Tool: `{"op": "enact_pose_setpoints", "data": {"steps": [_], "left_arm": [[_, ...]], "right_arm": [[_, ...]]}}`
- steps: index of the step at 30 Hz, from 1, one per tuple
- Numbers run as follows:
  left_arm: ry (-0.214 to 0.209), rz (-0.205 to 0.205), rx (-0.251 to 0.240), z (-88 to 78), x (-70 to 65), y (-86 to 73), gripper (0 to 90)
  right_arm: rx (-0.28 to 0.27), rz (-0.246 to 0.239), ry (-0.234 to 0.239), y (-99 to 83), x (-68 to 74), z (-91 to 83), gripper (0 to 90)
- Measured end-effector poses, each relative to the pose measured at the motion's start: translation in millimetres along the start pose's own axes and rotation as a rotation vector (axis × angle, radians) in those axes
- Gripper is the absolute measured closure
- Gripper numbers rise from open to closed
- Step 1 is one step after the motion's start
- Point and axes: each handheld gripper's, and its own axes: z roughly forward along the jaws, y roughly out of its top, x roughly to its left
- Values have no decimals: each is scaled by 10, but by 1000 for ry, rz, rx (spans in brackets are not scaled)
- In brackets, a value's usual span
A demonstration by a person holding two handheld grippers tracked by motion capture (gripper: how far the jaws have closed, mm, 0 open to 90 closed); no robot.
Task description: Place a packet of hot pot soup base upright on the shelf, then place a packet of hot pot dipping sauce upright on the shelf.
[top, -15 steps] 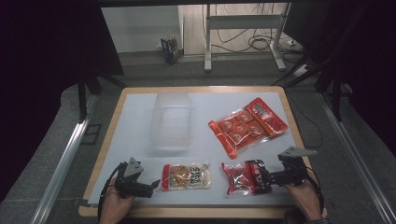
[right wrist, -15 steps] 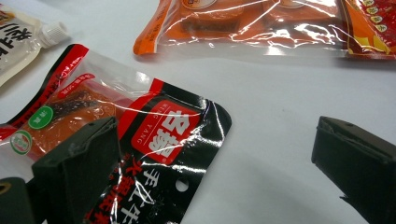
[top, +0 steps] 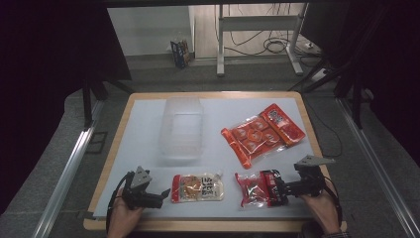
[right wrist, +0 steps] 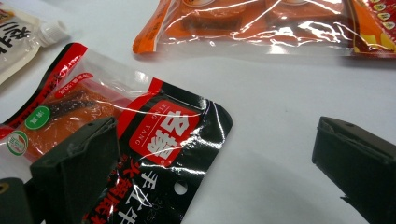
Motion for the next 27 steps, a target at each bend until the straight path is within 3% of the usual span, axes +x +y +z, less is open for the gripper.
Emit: {"op": "enact_pose_setpoints", "data": {"steps": [14, 27], "left_arm": [[-8, 33, 31, 32, -42, 6, 5], [2, 32, 22, 16, -39, 7, 5]], "right_arm": [[24, -24, -8, 6, 12, 43, 0], [21, 1, -27, 31, -6, 37, 0]]}}
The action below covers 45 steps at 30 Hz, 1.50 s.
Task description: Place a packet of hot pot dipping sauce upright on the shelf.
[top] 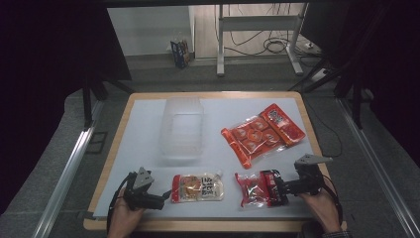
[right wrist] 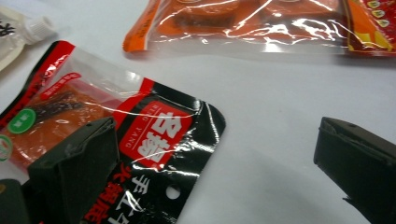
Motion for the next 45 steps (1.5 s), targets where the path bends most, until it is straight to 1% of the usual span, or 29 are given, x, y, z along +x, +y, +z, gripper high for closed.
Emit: {"op": "enact_pose_setpoints", "data": {"steps": [4, 9, 10, 15, 17, 19, 23, 24, 25, 26, 27, 28, 29, 30, 32, 39, 42, 45], "left_arm": [[3, 3, -1, 3, 1, -1, 3], [7, 5, -1, 3, 0, -3, 3], [8, 8, 0, 4, -1, -3, 2], [7, 11, 6, 15, -6, -1, 2], [10, 12, 8, 18, -4, -3, 2], [8, 9, 8, 16, -1, -4, 2], [8, 5, 5, 18, -1, -5, 2], [10, 5, 6, 21, -2, -5, 2], [10, 5, 6, 21, -2, -5, 2], [10, 4, 4, 22, -2, -5, 2], [10, 6, 8, 18, 1, -5, 2], [11, 8, 7, 19, 5, -5, 2], [13, 6, 6, 19, 7, -6, 2], [14, 2, 6, 19, 9, -6, 2], [16, 0, 6, 21, 12, -6, 2], [18, 6, 17, 35, 5, -7, 2], [20, 5, 17, 33, 7, -7, 2], [21, 4, 18, 36, 8, -8, 2]], "right_arm": [[-1, 6, -22, 9, -37, 2, 0], [-14, 34, -50, 23, -124, 10, 0], [-16, 49, -55, 31, -159, 11, 0], [-23, 69, -66, 51, -219, 22, 0], [-24, 84, -68, 55, -246, 37, 0], [-13, 90, -70, 68, -262, 61, 2], [-12, 76, -85, 115, -258, 89, 35], [-11, 69, -95, 141, -275, 106, 56], [-11, 69, -95, 141, -275, 106, 56], [-6, 67, -112, 161, -313, 125, 73], [-6, 67, -112, 161, -313, 125, 73], [-2, 66, -119, 168, -342, 134, 79], [5, 74, -133, 179, -403, 146, 88], [5, 74, -133, 179, -403, 146, 88], [5, 86, -138, 191, -462, 149, 96], [6, 104, -146, 270, -579, 158, 127], [16, 104, -147, 304, -629, 170, 156], [20, 98, -155, 325, -687, 198, 158]]}}
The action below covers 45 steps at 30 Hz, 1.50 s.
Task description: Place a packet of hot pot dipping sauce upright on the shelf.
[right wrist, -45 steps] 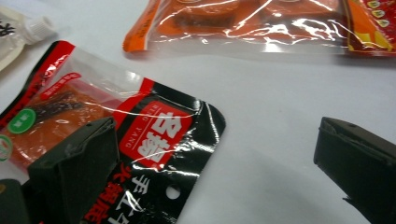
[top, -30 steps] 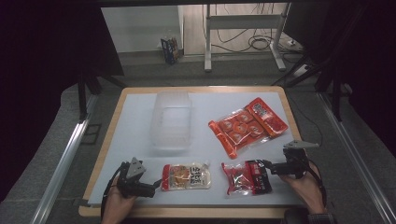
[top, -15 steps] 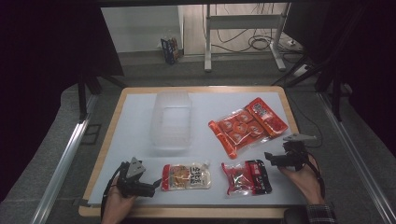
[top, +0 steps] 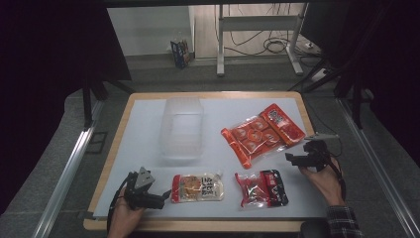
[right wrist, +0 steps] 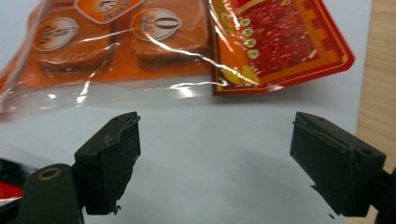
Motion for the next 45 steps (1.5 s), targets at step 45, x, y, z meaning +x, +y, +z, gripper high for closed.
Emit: {"op": "enact_pose_setpoints", "data": {"steps": [45], "left_arm": [[6, 39, 43, 53, -40, 13, 2]], "right_arm": [[8, 84, 87, 466, -418, 394, 251]]}}
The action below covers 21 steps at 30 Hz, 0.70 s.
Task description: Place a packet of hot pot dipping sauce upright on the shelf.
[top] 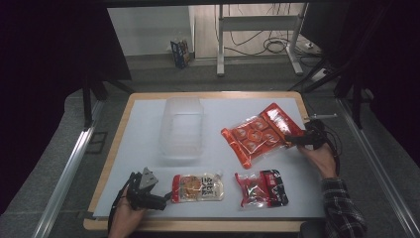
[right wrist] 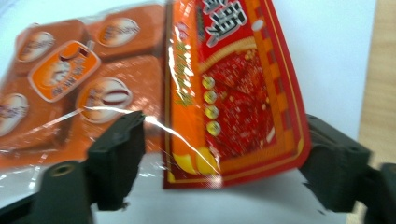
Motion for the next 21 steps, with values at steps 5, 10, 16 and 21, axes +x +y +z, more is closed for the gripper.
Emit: {"op": "enact_pose_setpoints", "data": {"steps": [5, 10, 16, 21], "left_arm": [[0, 4, 2, 2, -4, 1, 2], [0, 8, 7, 13, -9, 4, 3], [-1, 13, 11, 21, -16, 7, 2], [-1, 12, 13, 22, -18, 6, 2]], "right_arm": [[11, -55, -2, 87, 75, 20, 346], [41, -122, -13, 205, 127, 89, 429], [76, -143, -21, 356, 95, 212, 469], [109, -133, 1, 438, 59, 321, 503]]}}
